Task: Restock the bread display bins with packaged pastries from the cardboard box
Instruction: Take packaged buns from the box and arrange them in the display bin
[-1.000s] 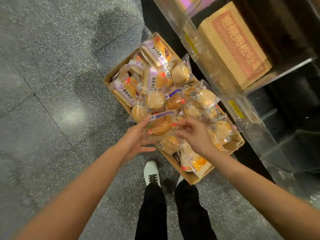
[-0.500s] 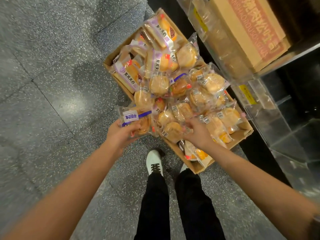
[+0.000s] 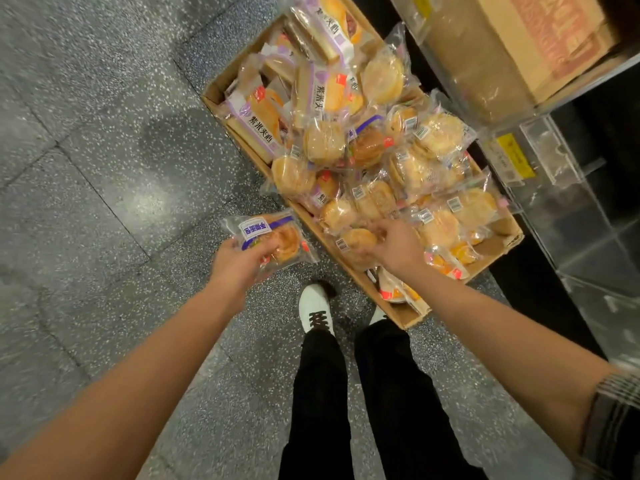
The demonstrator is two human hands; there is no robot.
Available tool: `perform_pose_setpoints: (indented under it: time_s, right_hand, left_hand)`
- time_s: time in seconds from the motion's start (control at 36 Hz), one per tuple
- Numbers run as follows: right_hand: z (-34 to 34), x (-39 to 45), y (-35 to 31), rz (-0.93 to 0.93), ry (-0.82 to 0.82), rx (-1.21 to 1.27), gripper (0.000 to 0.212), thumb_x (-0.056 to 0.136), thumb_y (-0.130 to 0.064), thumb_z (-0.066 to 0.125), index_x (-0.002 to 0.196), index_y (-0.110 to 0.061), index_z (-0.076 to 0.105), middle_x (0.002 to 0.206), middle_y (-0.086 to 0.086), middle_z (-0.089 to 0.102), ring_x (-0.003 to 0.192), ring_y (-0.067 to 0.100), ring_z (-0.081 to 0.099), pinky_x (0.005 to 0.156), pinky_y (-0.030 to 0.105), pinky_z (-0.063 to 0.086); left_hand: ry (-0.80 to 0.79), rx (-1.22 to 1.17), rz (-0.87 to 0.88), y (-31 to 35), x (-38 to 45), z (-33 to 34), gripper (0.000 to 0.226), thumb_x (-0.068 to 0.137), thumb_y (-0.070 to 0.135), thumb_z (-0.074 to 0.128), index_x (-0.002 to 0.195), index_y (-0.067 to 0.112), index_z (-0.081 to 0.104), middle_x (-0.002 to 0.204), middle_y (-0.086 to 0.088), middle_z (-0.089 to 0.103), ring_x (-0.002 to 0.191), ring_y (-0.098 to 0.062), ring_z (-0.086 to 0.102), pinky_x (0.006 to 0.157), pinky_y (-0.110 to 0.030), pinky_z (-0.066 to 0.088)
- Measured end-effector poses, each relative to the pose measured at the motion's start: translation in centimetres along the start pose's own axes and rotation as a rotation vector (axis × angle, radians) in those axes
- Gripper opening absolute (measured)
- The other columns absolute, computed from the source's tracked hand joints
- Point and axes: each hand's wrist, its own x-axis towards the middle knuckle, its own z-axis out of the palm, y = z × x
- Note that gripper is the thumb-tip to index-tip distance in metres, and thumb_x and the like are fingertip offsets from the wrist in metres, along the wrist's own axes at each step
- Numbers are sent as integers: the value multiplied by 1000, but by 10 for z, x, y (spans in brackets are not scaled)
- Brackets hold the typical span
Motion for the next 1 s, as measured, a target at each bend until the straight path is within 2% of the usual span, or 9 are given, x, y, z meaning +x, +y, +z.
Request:
perform_pose_setpoints:
  time_s: [0.11,0.28,0.36,0.42,0.53,0.58,0.69,0.86,1.0]
  right_hand:
    - [-29,-35,-3,-105,151,10,41,78,-37,76,115,-23,66,115,-2,64,103,20,57,80,31,44]
    - [-103,-105,-12,-362,284,-34,37,74,-16,80,108,-19,68,114,0,69,96,24,69,66,41,57]
    - [-149,-139,-21,-548,337,-42,44,77,-1,68,114,-24,58,124,4,64,107,24,65,72,43,59]
    - [-186,-166,-30,-607,447,-111,30,87,-11,58,115,-23,56,126,2,62,110,22,64,73,47,58]
    - [-266,-227,-53,-633,533,-152,32,85,2,65,112,-15,64,139,-5,52,102,22,66,58,37,57]
    - [-293,-254,-66,-673,568,-119,49,79,9,69,118,-17,58,145,-7,44,107,22,64,68,39,58]
    - [-351,-314,-90,-684,679,-86,59,77,5,56,131,-18,51,152,4,34,125,9,47,93,32,49]
    - [-422,-370,-88,-583,823,-95,82,70,25,52,141,-17,44,157,0,23,136,6,28,109,11,21]
    - [-472,-416,-77,-564,1015,86,48,86,-2,42,132,-11,55,151,1,34,139,-4,26,109,6,21]
  left_hand:
    - [4,63,39,12,-12,-2,116,44,39,82,145,21,26,129,-9,58,111,-30,61,99,-56,44]
    - [-91,80,117,57,-69,6,101,64,16,83,146,22,24,130,-8,57,106,-27,61,96,-54,47]
    - [-178,41,103,83,-108,8,90,56,22,82,134,21,37,127,-13,59,106,-29,63,80,-46,54]
    - [-230,34,120,97,-135,10,96,52,26,82,136,22,36,130,-14,56,108,-31,62,70,-42,57]
    - [-336,110,230,144,-210,27,127,59,27,88,151,31,1,141,-7,47,119,-31,54,98,-49,46]
    - [-389,125,275,160,-239,39,106,83,17,73,151,34,-7,138,-4,50,108,-27,62,91,-38,49]
    - [-433,120,416,199,-296,72,82,91,10,62,151,38,13,137,7,42,74,-3,61,53,-18,52]
    - [-647,121,527,254,-408,138,61,92,6,59,144,32,40,123,2,59,81,-11,64,69,-33,57]
    - [-733,39,537,271,-494,200,30,99,21,49,127,32,51,135,-4,53,108,-30,59,75,-47,55]
